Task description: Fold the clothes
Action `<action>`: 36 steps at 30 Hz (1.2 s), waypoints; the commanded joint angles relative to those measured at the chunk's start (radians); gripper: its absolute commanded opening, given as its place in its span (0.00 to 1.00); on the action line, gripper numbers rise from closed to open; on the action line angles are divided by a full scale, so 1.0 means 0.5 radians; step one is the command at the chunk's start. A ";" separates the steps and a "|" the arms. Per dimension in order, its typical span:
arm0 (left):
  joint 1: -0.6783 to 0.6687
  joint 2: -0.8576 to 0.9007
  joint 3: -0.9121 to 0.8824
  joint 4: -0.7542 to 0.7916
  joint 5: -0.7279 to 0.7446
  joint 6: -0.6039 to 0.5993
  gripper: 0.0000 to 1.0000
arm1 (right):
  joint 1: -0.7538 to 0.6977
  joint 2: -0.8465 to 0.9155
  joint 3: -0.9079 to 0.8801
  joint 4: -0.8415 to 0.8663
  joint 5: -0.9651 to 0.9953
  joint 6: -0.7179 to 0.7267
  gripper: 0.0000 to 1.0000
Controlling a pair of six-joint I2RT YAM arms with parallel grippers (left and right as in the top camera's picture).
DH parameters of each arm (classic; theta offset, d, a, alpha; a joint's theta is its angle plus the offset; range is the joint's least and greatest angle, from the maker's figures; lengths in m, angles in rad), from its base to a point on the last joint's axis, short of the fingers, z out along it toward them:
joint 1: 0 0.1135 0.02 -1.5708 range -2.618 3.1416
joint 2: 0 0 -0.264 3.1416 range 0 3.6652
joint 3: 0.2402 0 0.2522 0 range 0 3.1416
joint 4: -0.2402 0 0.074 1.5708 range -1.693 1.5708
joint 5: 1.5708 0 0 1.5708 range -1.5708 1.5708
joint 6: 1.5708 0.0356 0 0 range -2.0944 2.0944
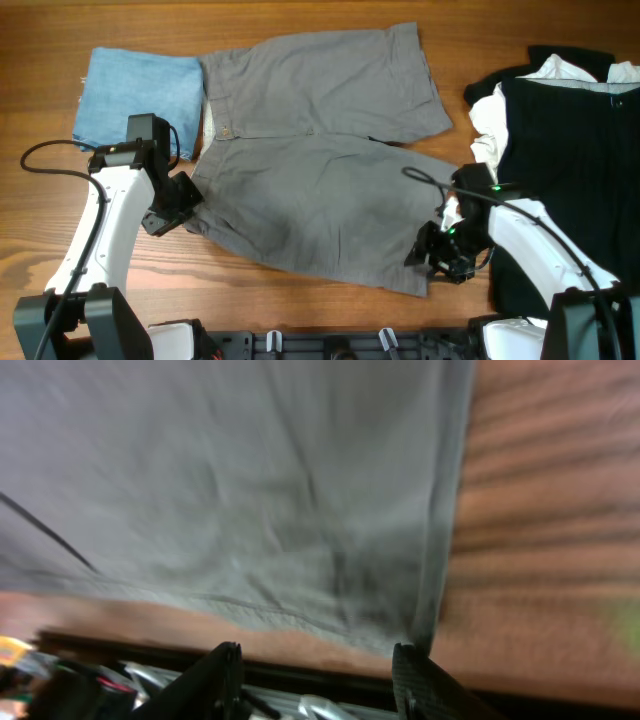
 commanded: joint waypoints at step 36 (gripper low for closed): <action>-0.009 -0.019 0.014 0.012 -0.041 0.018 0.04 | 0.217 0.000 -0.220 0.235 0.269 0.440 0.56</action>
